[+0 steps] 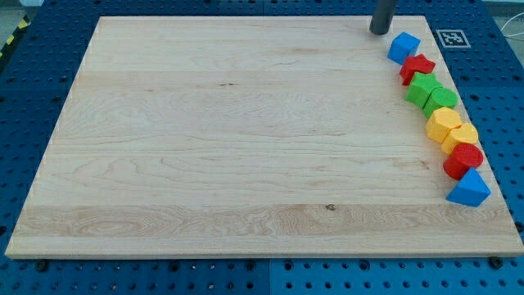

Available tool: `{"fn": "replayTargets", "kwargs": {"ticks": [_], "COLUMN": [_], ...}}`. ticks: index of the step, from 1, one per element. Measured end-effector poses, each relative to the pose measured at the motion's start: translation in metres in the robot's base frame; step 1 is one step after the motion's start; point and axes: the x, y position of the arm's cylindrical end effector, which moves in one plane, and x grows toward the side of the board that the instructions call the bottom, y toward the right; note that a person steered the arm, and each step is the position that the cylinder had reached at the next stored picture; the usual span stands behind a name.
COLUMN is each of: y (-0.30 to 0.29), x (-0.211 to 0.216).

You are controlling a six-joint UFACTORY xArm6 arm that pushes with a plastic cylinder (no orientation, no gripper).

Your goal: Point at the blue cube

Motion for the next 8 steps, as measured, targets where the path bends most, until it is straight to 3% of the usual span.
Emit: {"fn": "replayTargets", "kwargs": {"ticks": [3, 5, 8], "y": [0.01, 0.068, 0.073], "x": [0.002, 0.006, 0.033]}}
